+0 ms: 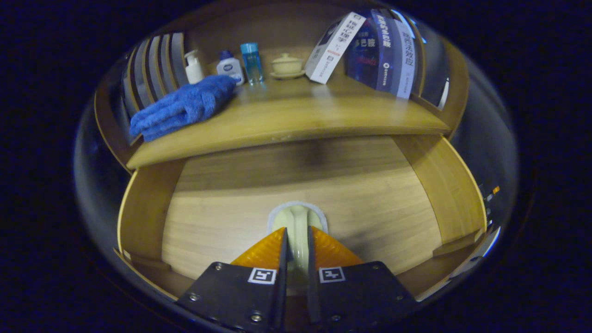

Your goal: Pull open the drawer, take out the items inside it, and place them on the countertop above the cabinet.

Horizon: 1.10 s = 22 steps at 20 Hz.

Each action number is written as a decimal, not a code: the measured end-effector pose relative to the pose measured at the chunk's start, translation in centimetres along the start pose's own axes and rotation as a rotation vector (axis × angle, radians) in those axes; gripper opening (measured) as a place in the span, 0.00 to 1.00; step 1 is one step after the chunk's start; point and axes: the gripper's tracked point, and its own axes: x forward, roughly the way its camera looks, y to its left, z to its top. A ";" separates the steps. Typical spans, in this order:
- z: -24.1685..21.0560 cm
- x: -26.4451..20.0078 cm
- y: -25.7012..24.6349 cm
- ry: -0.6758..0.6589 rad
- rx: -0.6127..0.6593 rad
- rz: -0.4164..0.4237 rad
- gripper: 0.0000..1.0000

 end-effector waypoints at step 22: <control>11.9 -8.8 0.7 -0.382 0.122 -0.019 0.19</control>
